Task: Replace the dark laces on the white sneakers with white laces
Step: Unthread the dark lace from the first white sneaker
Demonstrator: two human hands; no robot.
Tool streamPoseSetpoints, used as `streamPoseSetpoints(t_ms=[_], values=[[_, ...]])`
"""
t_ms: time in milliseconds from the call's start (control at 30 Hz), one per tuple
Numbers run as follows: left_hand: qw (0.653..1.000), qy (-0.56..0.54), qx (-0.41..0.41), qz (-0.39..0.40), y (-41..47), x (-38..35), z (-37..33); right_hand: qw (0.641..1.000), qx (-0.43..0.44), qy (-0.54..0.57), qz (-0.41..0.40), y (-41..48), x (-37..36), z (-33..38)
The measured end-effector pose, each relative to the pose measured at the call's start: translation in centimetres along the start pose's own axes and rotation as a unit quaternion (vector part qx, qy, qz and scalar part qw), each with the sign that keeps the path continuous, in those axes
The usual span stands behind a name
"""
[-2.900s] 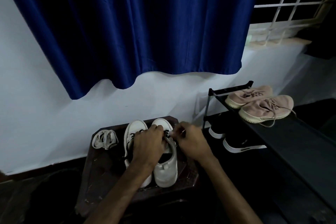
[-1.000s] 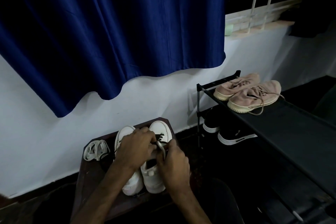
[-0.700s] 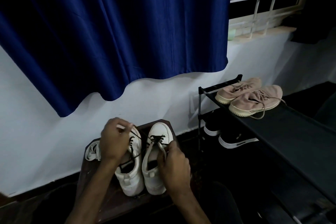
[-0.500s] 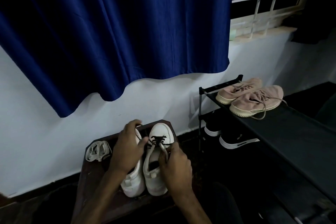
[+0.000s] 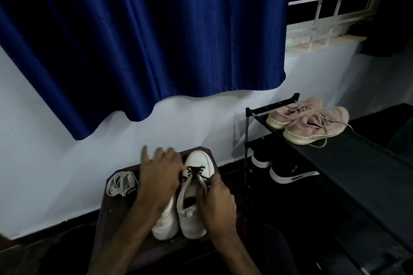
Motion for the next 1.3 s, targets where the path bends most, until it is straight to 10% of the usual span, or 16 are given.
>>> streamPoseSetpoints(t_ms=[167,467,700,1033,1300], values=[[0.943,-0.213,0.254,-0.021,-1.3,-0.6,12.5,1.0,-0.003,0.0,0.004,0.1,-0.1,0.3],[0.97,-0.199,-0.068,0.118,0.6,-1.3,-1.4,1.0,0.012,0.014,0.0,0.1,0.0,0.2],[0.991,-0.071,-0.06,0.097,0.9,-1.8,-2.8,1.0,0.009,-0.009,0.005,0.1,-0.2,0.2],[0.933,-0.293,0.208,-0.007,-1.9,-2.5,9.1,1.0,0.007,-0.02,0.014,0.4,-0.1,0.3],[0.961,-0.266,0.065,0.037,-1.3,-3.7,5.0,0.999,0.012,-0.027,0.015,0.4,-0.1,0.3]])
Point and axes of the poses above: each hand's wrist, its own y-axis towards the middle knuckle, its own x-axis out of the back of the hand, z = x × y, the point moved 8 cm from there along y, towards the middle knuckle, and after that the axes turned 15 degrees about z, right-handed, at the moved point
